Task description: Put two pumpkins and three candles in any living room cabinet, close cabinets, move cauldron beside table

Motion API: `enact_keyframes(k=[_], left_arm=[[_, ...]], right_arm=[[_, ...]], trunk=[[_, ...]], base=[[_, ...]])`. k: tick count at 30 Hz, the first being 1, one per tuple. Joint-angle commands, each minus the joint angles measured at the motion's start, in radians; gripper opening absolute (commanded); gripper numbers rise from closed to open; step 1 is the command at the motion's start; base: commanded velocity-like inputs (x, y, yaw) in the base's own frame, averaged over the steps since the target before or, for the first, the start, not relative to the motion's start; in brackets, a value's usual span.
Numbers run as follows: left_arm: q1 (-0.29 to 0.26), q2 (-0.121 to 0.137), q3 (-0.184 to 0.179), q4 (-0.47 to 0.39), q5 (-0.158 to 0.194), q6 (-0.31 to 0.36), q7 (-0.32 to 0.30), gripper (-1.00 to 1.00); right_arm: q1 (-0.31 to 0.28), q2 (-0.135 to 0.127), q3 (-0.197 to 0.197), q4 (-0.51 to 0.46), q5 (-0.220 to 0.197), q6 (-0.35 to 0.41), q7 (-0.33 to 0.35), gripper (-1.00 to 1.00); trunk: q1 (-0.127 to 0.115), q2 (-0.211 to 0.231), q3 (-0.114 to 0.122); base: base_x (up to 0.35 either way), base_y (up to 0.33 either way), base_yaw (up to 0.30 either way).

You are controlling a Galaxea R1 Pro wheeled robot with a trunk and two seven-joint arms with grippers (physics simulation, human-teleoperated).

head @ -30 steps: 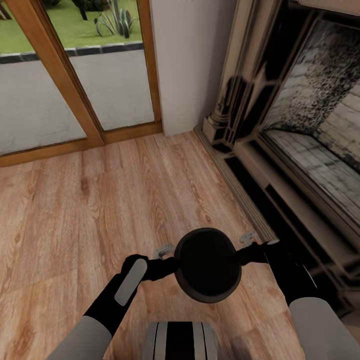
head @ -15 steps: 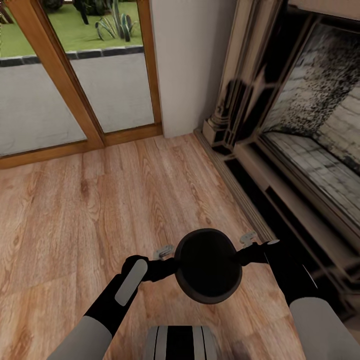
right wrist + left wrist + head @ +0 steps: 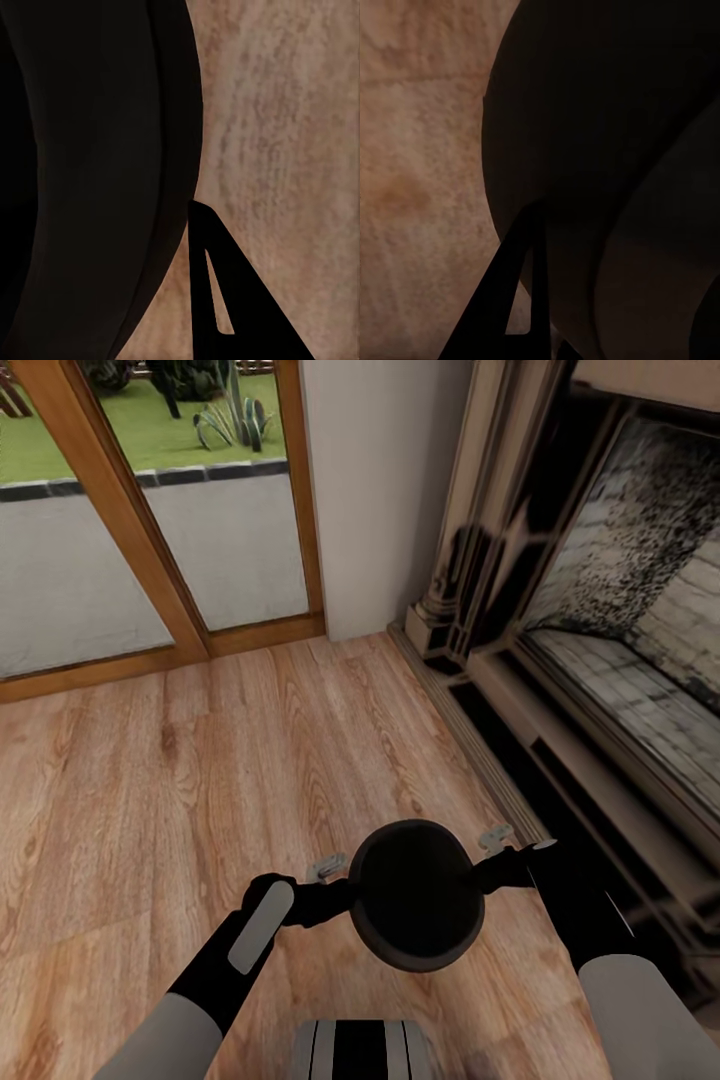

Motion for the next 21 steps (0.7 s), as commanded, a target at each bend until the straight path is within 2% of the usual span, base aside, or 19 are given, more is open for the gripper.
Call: enact_keyframes(k=[1, 7, 9, 21], left_arm=[[-0.001, 0.01, -0.006, -0.208, -0.008, -0.018, -0.021, -1.0], [-0.001, 0.011, -0.008, -0.209, -0.005, -0.017, -0.022, -1.0], [0.001, 0.012, -0.009, -0.233, -0.004, -0.017, -0.022, -1.0], [0.004, 0.012, -0.013, -0.252, -0.004, -0.015, -0.021, -1.0]], right_arm=[[0.0, -0.079, -0.057, 0.099, 0.01, 0.007, 0.348, -1.0], [0.0, -0.095, -0.058, 0.047, 0.012, 0.025, 0.389, -1.0], [0.0, -0.104, -0.058, 0.041, 0.01, 0.029, 0.407, -1.0], [0.0, -0.108, -0.059, 0.038, 0.01, 0.031, 0.442, -1.0]], trunk=[[0.002, 0.0, 0.003], [-0.001, 0.001, 0.027], [-0.002, 0.002, 0.034], [-0.007, 0.005, 0.081]], base=[[0.0, 0.0, 0.0], [0.0, 0.0, 0.0], [0.0, 0.0, 0.0], [0.0, 0.0, 0.0]])
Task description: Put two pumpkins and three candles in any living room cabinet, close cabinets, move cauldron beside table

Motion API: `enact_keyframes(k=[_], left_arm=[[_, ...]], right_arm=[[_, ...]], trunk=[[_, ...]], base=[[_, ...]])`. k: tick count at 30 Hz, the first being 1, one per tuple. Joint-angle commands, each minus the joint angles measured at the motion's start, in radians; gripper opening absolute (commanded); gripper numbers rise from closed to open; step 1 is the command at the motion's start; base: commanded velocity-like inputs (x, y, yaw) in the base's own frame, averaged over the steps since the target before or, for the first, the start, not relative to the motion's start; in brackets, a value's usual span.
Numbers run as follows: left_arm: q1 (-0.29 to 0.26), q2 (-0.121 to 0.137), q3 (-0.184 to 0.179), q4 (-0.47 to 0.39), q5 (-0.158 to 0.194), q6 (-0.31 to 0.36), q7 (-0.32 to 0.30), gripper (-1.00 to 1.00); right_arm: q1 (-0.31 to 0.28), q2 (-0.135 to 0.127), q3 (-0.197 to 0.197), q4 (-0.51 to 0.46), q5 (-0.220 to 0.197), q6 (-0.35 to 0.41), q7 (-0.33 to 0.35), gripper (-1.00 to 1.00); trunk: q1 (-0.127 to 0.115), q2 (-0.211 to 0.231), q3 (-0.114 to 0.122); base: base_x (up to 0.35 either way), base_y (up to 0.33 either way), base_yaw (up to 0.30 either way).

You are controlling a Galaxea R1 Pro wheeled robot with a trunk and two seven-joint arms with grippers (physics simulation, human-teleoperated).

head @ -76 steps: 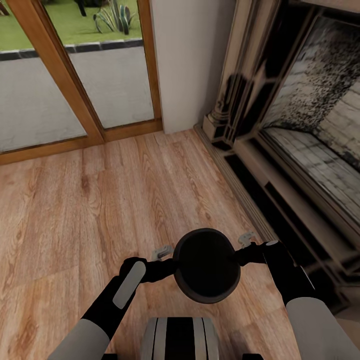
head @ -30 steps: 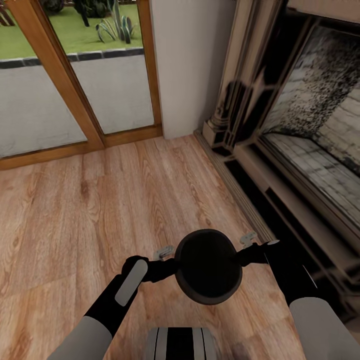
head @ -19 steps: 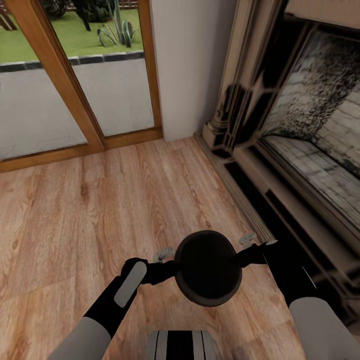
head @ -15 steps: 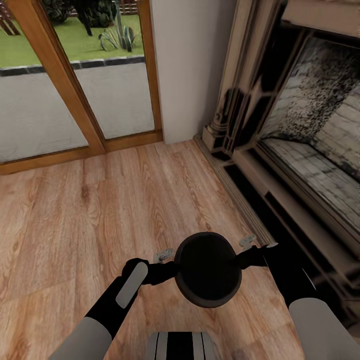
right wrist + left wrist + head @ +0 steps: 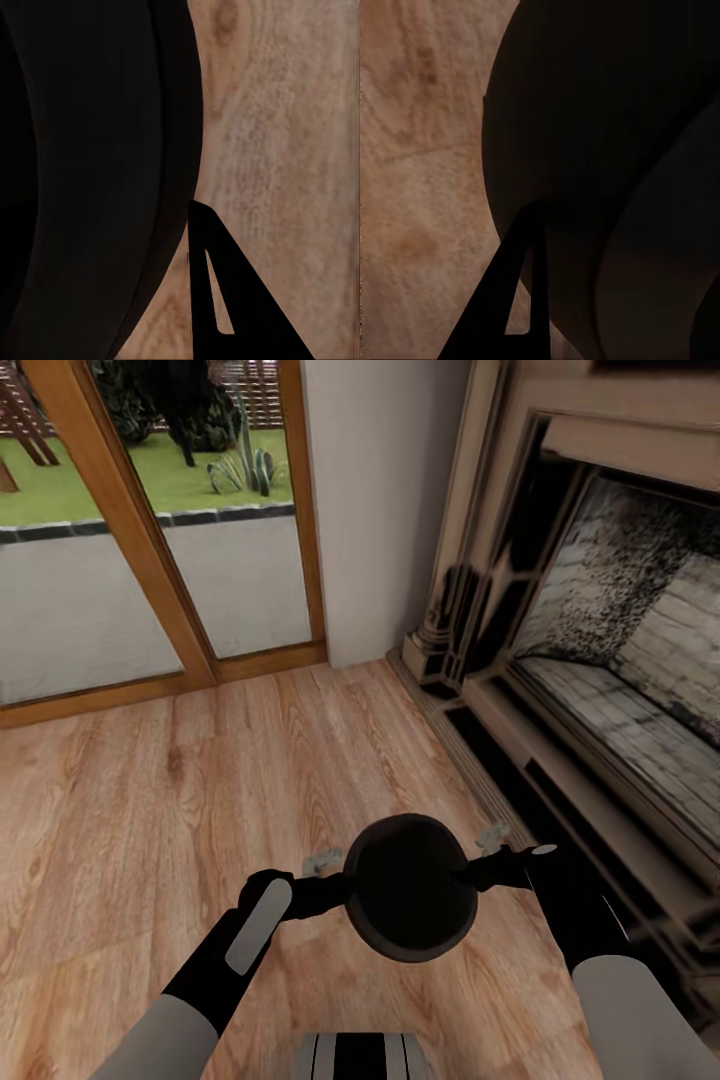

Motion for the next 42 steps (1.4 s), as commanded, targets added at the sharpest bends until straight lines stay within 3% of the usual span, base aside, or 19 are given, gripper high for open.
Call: enact_keyframes(k=[1, 17, 18, 19, 23, 42], left_arm=[[-0.001, 0.001, -0.01, -0.208, 0.059, -0.006, -0.016, -1.0], [0.003, -0.001, -0.021, -0.272, 0.062, 0.032, -0.016, -1.0], [0.004, 0.0, -0.021, -0.272, 0.066, 0.032, -0.016, -1.0], [0.004, 0.001, -0.022, -0.284, 0.097, 0.032, -0.016, -1.0], [0.005, 0.004, -0.025, -0.3, 0.12, 0.032, -0.015, -1.0], [0.008, 0.005, -0.048, -0.317, 0.125, 0.039, -0.015, -1.0]], right_arm=[[0.0, -0.138, 0.0, 0.0, 0.022, 0.139, 0.472, -1.0], [0.0, -0.152, -0.003, -0.035, 0.034, 0.162, 0.541, -1.0], [0.0, -0.152, -0.003, -0.035, 0.035, 0.162, 0.541, -1.0], [0.0, -0.159, -0.003, -0.036, 0.035, 0.163, 0.549, -1.0], [0.0, -0.175, -0.003, -0.055, 0.038, 0.168, 0.586, -1.0], [0.0, -0.182, -0.005, -0.058, 0.04, 0.168, 0.619, -1.0]], trunk=[[-0.001, 0.0, 0.003], [-0.008, 0.004, 0.065], [-0.008, 0.004, 0.069], [-0.009, 0.004, 0.073], [-0.011, 0.005, 0.088], [-0.019, 0.01, 0.162]], base=[[0.0, 0.0, 0.0], [0.0, 0.0, 0.0], [0.0, 0.0, 0.0], [0.0, 0.0, 0.0], [0.0, 0.0, 0.0], [0.0, 0.0, 0.0]])
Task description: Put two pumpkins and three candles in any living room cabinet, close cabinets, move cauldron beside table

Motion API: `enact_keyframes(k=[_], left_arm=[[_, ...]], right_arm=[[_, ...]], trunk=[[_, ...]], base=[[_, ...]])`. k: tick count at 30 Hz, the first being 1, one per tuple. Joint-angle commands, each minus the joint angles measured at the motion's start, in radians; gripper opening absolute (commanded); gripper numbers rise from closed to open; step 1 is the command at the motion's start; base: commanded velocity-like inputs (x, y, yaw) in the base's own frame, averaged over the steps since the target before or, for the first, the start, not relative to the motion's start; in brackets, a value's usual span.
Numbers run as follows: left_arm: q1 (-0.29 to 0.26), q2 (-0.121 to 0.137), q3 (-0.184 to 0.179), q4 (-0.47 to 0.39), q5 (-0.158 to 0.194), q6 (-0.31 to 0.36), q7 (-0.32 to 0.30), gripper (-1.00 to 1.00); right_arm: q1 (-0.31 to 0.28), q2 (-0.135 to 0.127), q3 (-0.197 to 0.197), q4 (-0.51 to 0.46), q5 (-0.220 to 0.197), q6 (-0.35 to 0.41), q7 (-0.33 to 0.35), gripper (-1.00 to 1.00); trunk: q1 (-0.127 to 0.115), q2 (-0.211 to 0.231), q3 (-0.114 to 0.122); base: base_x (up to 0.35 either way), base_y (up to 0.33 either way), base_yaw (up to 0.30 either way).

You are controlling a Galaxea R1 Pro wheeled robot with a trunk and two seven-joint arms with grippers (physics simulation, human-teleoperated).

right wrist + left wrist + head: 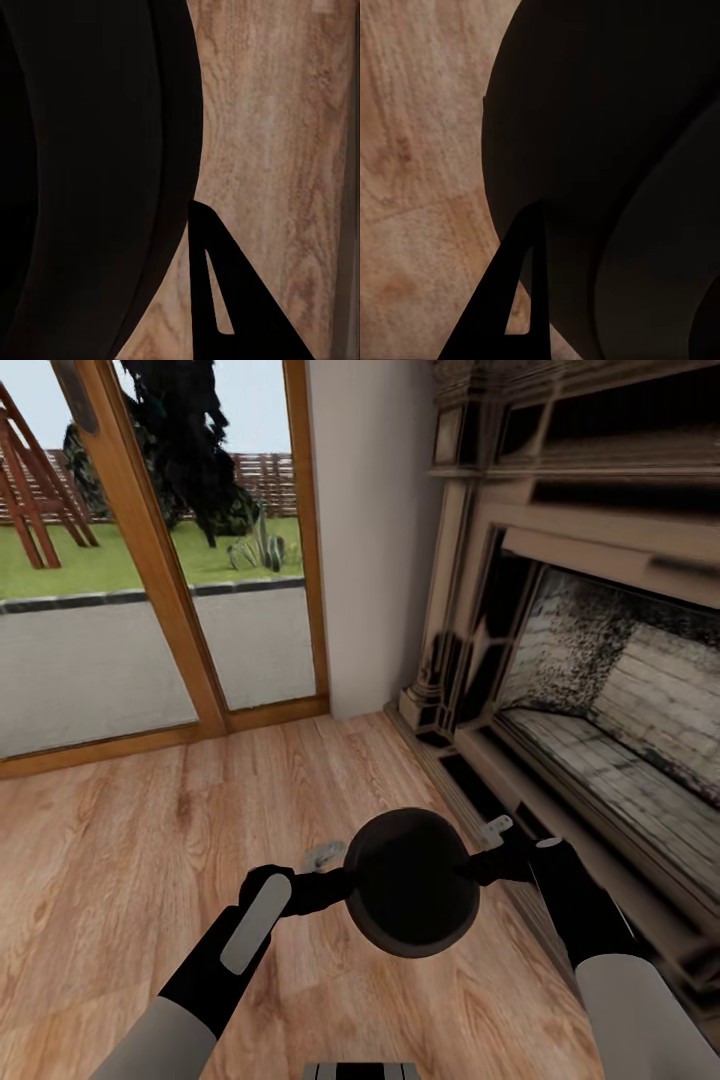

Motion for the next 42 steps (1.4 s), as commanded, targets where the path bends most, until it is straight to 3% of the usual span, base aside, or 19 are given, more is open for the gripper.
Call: enact_keyframes(k=[1, 5, 9, 18, 35, 37, 38, 42], left_arm=[[-0.001, 0.001, -0.03, -0.24, 0.052, 0.026, -0.108, -1.0], [0.0, 0.0, -0.036, -0.242, 0.053, 0.026, -0.108, -1.0], [0.017, -0.001, -0.068, -0.269, 0.054, 0.026, -0.108, -1.0], [0.036, -0.001, -0.074, -0.309, 0.054, 0.026, -0.108, -1.0], [0.086, 0.011, -0.075, -0.308, 0.052, 0.026, -0.107, -1.0], [0.099, 0.014, -0.075, -0.308, 0.052, 0.026, -0.107, -1.0], [0.115, 0.019, -0.072, -0.308, 0.052, 0.026, -0.107, -1.0], [0.121, 0.021, -0.073, -0.307, 0.053, 0.025, -0.107, -1.0]], right_arm=[[0.0, -0.18, -0.001, 0.0, 0.023, 0.132, 0.575, -1.0], [0.0, -0.183, -0.001, -0.001, 0.023, 0.132, 0.593, -1.0], [0.0, -0.189, 0.0, -0.002, 0.023, 0.133, 0.62, -1.0], [0.0, -0.191, 0.0, -0.012, 0.026, 0.133, 0.624, -1.0], [0.0, -0.191, -0.001, -0.013, 0.062, 0.133, 0.626, -1.0], [0.0, -0.197, -0.001, -0.014, 0.062, 0.137, 0.627, -1.0], [0.0, -0.221, 0.002, -0.027, 0.057, 0.164, 0.627, -1.0], [0.0, -0.228, 0.004, -0.048, 0.059, 0.175, 0.628, -1.0]], trunk=[[-0.001, 0.0, 0.003], [-0.002, 0.001, 0.015], [-0.003, 0.001, 0.019], [-0.007, 0.003, 0.053], [-0.007, 0.003, 0.061], [-0.007, 0.003, 0.061], [-0.008, 0.004, 0.065], [-0.01, 0.005, 0.08]], base=[[0.0, 0.0, 0.0], [0.0, 0.0, 0.0], [0.0, 0.0, 0.0], [0.0, 0.0, 0.0], [0.0, 0.0, 0.0], [0.0, 0.0, 0.0], [0.0, 0.0, 0.0], [0.0, 0.0, 0.0]])
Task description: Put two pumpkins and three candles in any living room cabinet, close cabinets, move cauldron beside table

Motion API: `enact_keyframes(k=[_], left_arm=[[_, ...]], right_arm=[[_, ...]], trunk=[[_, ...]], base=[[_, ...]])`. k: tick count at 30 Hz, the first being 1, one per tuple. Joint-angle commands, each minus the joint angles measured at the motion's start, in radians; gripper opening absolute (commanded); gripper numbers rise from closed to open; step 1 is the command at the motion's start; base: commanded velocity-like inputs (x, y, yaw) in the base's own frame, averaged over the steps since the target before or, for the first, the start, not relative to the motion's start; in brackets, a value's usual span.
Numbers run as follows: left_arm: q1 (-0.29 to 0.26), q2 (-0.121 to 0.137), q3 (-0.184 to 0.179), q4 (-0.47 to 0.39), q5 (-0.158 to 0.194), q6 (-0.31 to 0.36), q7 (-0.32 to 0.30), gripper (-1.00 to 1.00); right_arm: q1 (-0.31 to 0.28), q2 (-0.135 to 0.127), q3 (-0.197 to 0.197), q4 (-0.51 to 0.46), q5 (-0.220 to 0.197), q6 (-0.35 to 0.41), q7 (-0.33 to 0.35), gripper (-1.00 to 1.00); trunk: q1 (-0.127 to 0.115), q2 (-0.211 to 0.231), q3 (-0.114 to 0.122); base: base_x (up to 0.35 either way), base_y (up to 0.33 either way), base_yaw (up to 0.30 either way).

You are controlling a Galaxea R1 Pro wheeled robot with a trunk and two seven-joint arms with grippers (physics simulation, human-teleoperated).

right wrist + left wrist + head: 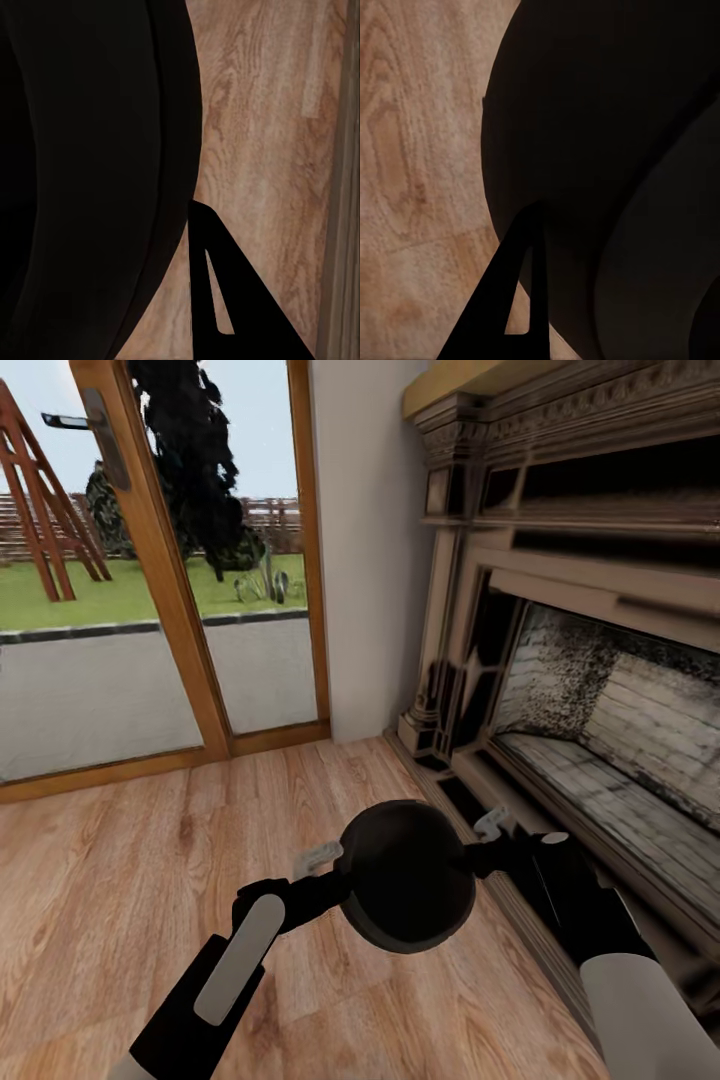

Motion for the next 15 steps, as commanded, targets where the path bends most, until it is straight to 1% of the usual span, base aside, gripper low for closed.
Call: enact_keyframes(k=[1, 12, 15], left_arm=[[-0.001, 0.001, -0.006, -0.002, -0.035, 0.088, -0.377, -1.0], [0.0, -0.001, -0.008, 0.002, -0.034, 0.088, -0.379, -1.0], [0.0, -0.001, -0.008, 0.004, -0.034, 0.088, -0.379, -1.0]], right_arm=[[0.0, -0.218, 0.0, -0.002, 0.095, 0.249, 0.544, -1.0], [0.0, -0.219, 0.0, -0.004, 0.097, 0.251, 0.544, -1.0], [0.0, -0.219, 0.0, -0.004, 0.097, 0.251, 0.544, -1.0]], trunk=[[-0.001, 0.0, 0.003], [-0.006, 0.003, 0.046], [-0.006, 0.003, 0.046]], base=[[0.0, 0.0, 0.0], [0.0, 0.0, 0.0], [0.0, 0.0, 0.0]])
